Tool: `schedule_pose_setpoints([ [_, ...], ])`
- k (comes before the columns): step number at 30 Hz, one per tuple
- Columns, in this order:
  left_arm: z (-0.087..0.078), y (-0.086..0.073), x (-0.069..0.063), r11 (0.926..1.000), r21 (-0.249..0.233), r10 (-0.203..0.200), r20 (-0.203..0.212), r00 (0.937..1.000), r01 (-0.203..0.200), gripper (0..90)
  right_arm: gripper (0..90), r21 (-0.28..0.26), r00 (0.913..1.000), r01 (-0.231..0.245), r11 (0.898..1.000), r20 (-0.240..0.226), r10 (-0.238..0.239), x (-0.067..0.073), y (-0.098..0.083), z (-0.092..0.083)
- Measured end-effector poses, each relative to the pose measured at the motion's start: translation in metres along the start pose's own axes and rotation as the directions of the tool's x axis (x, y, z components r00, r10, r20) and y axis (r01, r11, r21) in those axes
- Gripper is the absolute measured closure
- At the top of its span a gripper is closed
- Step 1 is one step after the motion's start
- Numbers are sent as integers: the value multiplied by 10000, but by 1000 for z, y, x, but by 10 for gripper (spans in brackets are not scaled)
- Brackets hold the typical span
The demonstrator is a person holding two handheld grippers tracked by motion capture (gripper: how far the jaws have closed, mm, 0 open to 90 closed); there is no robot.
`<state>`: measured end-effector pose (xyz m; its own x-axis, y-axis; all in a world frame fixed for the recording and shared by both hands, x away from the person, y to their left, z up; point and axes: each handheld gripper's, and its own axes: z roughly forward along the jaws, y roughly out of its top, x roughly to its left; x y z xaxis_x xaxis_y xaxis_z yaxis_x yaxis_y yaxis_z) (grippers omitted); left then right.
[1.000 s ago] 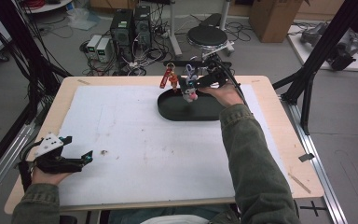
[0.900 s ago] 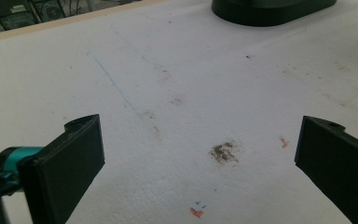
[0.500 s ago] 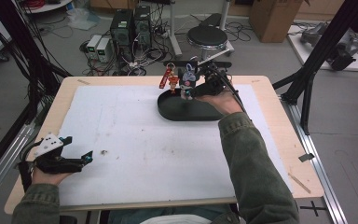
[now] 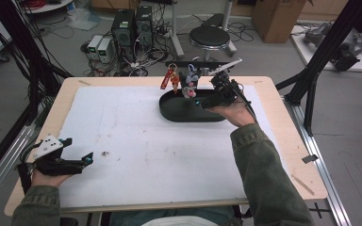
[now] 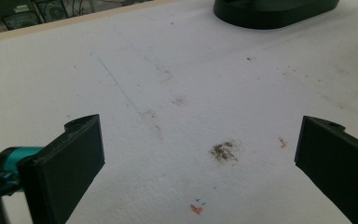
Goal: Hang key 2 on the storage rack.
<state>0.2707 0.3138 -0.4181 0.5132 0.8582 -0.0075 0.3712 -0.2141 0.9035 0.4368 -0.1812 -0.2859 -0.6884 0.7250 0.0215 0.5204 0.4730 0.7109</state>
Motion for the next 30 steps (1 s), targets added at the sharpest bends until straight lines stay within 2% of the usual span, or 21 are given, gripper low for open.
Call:
schedule_pose_setpoints([
  [2, 0, 0, 0, 10000, -1, -8, 9, 10000, 8, 17, 7, 86, 10000, -59, 9999, 20, 59, -1, -8, 0],
  [5, 0, 0, 0, 10000, 32, -31, 14, 10000, 31, 17, 6, -51, 9997, -228, 9997, -38, 228, -3, -21, -1],
  [12, 0, -1, -1, 10000, 64, -25, -3, 10000, 25, 17, 6, -298, 9987, -480, 9984, 141, 485, -7, -47, -4],
  [19, -1, -1, -3, 10000, 74, -16, 18, 10000, 16, 17, 6, -911, 9959, -607, 9940, 610, 664, -12, -66, -16],
  [27, -2, -2, -4, 10000, 77, -55, 15, 10000, 55, 17, 6, -1681, 9921, -949, 9812, 648, 1071, -18, -93, -32],
  [30, -2, -3, -3, 9999, 129, -50, 24, 10000, 50, 17, 6, -1645, 9903, -1071, 9805, 701, 1199, -19, -103, -33],
])
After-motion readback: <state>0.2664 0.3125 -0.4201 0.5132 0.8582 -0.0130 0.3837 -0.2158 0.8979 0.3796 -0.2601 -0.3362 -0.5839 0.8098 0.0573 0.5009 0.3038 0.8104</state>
